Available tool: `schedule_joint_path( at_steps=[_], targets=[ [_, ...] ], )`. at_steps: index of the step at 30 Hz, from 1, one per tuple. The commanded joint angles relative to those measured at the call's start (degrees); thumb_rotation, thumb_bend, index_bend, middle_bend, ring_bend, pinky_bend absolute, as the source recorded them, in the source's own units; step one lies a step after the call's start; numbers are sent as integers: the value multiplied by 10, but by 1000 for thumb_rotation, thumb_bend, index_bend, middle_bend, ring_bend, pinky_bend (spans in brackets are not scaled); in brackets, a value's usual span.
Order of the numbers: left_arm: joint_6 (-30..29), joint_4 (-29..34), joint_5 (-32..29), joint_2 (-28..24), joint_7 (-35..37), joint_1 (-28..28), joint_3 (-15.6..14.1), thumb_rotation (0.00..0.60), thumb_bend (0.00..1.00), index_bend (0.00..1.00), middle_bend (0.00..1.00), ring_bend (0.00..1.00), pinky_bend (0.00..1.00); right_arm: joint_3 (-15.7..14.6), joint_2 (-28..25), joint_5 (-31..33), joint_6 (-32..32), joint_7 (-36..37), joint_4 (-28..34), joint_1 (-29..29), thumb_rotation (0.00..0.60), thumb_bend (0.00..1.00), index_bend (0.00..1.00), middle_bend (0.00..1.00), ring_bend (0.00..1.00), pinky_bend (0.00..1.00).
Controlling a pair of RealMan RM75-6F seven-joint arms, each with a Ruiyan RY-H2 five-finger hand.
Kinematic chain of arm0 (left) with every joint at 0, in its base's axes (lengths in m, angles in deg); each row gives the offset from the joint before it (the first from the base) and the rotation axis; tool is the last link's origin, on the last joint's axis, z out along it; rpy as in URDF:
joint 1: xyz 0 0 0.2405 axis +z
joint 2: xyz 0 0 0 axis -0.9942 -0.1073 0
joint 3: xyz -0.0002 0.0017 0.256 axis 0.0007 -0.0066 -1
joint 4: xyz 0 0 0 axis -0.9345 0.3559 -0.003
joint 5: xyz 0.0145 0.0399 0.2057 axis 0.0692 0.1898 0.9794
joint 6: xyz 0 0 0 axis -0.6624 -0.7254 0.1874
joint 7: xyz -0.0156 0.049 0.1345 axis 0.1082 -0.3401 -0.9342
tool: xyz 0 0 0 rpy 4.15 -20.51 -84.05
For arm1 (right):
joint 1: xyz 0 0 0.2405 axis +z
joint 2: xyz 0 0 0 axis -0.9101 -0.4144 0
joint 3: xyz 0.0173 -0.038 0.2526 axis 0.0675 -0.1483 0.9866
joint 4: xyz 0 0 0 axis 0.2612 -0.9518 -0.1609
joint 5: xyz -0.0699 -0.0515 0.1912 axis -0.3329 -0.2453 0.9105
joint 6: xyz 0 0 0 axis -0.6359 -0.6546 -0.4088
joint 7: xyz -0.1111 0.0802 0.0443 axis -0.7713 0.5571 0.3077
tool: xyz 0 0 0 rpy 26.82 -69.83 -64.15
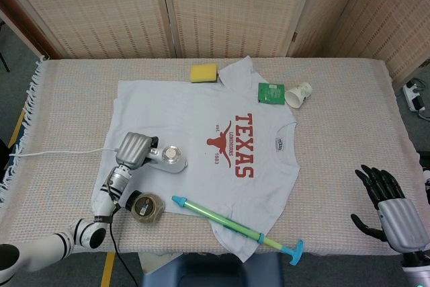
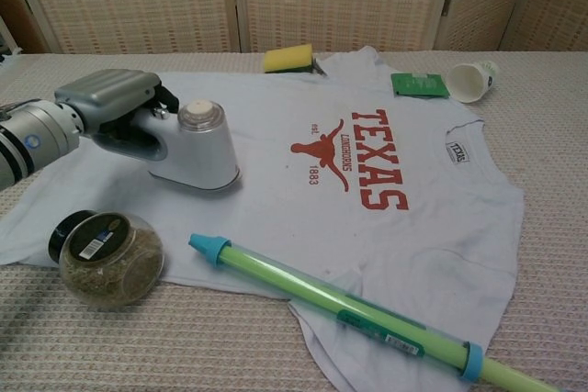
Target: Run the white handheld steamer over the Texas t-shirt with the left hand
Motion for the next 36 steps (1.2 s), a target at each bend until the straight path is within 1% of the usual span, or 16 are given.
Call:
schedule_joint_path(
  at_steps=[1,6,10,15,19,21,22,25,27,31,34,36],
  targets=[
    [18,-28,-29,25,-25,-4,8,600,918,684,801,892,721,0,0,1,-1,2,-1,0,600,232,0,15,0,0],
    [32,-88,-45,41,-28,-4,10,600,918,686,801,882,720,0,1,3,1,3,-2,0,600,233,0,16,0,0],
    [39,-145,-51,43,-7,0,16,600,919,686,801,879,720,0,0,2,-1,0,-1,-1,600,233,0,15,0,0],
    [57,-224,-59,41,36,10,22,600,919,685,801,875,720,1,0,4,1,-3,2,1,600,233,0,15,0,0],
    [91,-295,-78,45,69,19,33,600,919,684,800,874,720,2,0,2,1,-8,6,2,600,233,0,15,0,0],
    [106,-316,-89,46,87,22,43,600,920,683,799,872,720,2,-1,2,1,-10,8,2,600,232,0,15,0,0],
    [115,-322,-98,45,103,23,53,600,919,683,799,872,721,2,-1,1,0,-11,10,2,600,233,0,15,0,0],
    [112,-315,-102,35,146,26,69,600,918,684,800,872,720,2,-1,1,1,-13,12,2,600,232,0,15,0,0],
    [98,-301,-91,27,164,28,69,600,918,684,801,871,720,2,-1,0,1,-14,13,3,600,232,0,15,0,0],
    [54,-238,-61,3,190,31,67,600,918,688,801,872,721,1,-2,-3,-1,-16,14,2,600,233,0,15,0,0],
    [33,-184,-47,-11,184,30,66,600,917,689,801,872,720,0,-3,-4,-2,-14,14,2,600,232,0,15,0,0],
    [20,-145,-39,-17,167,27,64,600,918,690,802,871,720,0,-3,-4,-3,-13,13,1,600,232,0,15,0,0]
  ],
)
